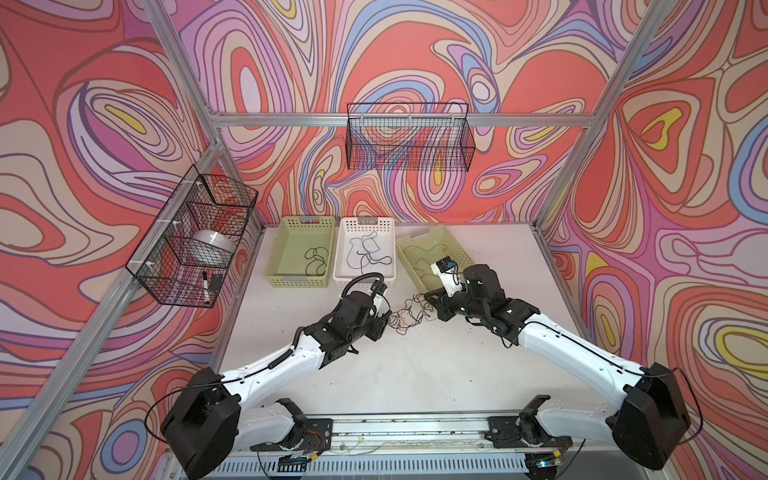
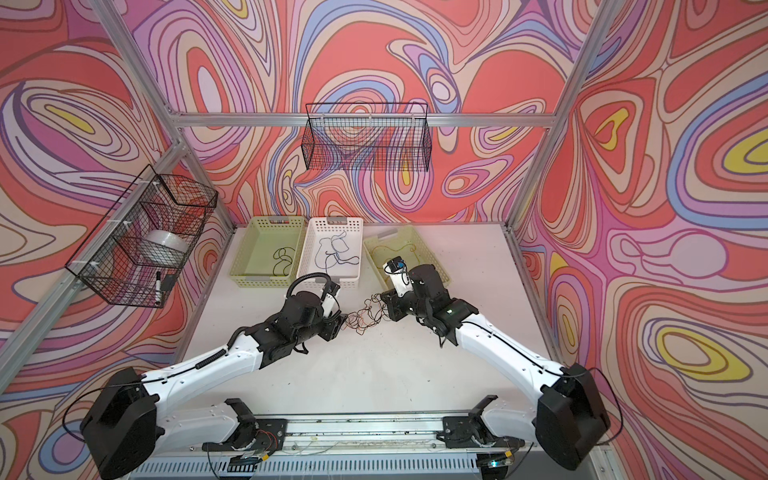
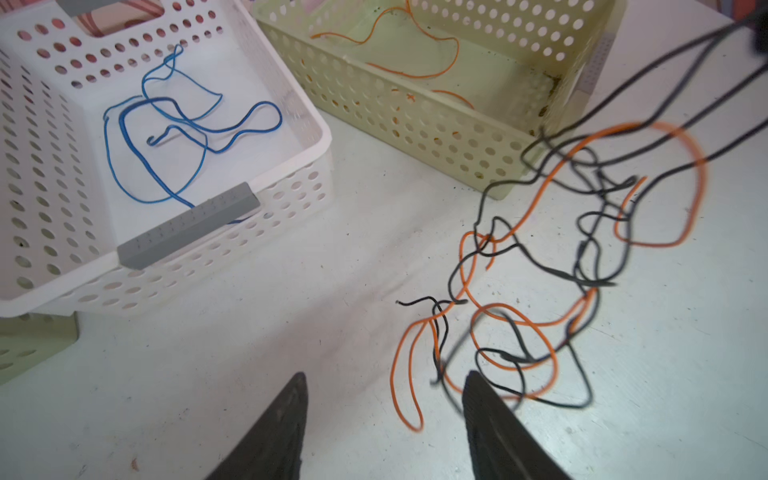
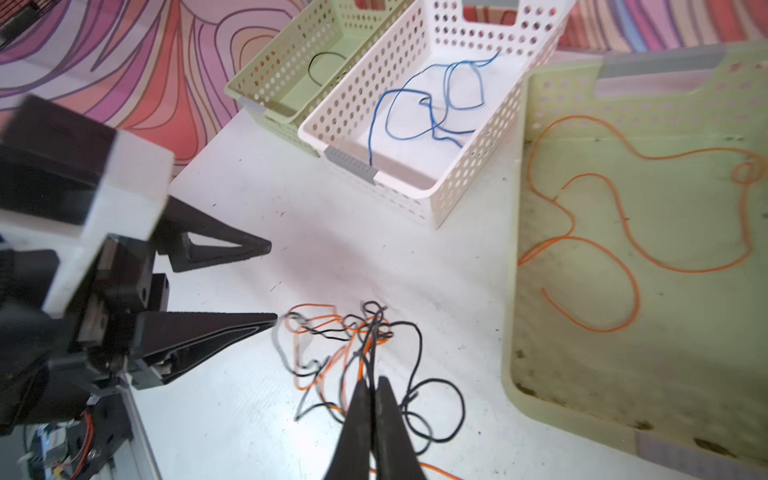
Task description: Untangle the cables
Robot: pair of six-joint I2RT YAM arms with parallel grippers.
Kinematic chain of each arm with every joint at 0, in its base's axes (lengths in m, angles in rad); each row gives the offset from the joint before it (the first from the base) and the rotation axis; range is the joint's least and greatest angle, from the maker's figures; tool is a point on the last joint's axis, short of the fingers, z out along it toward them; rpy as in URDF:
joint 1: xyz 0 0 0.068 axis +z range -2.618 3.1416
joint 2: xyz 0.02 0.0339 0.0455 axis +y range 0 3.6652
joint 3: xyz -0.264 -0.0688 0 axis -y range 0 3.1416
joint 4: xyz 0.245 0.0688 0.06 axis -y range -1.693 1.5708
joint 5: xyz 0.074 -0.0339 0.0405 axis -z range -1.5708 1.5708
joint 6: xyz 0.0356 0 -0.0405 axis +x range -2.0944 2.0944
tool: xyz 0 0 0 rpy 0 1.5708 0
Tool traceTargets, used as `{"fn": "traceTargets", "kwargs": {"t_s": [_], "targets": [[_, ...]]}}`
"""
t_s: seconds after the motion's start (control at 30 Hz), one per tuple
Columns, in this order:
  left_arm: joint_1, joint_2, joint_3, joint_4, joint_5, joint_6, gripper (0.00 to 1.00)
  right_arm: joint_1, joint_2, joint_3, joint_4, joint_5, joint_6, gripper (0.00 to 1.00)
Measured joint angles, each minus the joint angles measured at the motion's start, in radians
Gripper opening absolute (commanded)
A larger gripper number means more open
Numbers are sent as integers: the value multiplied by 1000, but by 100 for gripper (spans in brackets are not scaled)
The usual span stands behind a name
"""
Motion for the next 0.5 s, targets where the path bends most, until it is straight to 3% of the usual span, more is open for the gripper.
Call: {"fn": "traceTargets", "kwargs": {"t_s": [0.23, 0.5], "targets": [[-43, 1, 127, 0, 48, 64, 64, 0, 4, -2, 26, -124, -28, 0], [-55, 133, 231, 13, 121, 126, 60, 4, 6, -2, 15, -169, -63, 0]]}}
